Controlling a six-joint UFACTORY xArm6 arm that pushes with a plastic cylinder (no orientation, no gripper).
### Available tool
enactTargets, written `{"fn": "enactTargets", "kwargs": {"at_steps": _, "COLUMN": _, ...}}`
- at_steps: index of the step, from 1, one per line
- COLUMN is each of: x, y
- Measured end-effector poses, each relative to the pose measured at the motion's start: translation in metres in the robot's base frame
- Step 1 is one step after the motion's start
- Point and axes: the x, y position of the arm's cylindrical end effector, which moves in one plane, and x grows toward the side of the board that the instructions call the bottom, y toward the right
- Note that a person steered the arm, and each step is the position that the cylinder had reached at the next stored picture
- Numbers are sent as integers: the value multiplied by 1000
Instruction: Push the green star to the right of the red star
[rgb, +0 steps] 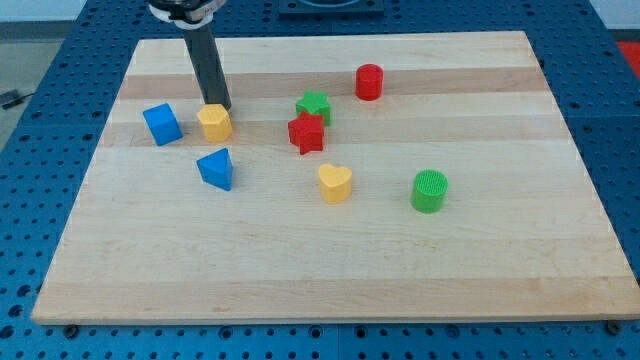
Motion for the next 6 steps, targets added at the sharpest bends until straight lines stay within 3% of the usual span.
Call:
{"fn": "enactTargets", "kwargs": {"at_steps": 2, "x": 1, "y": 13}}
{"fn": "enactTargets", "kwargs": {"at_steps": 4, "x": -12, "y": 114}}
{"fn": "enactTargets", "kwargs": {"at_steps": 6, "x": -7, "y": 167}}
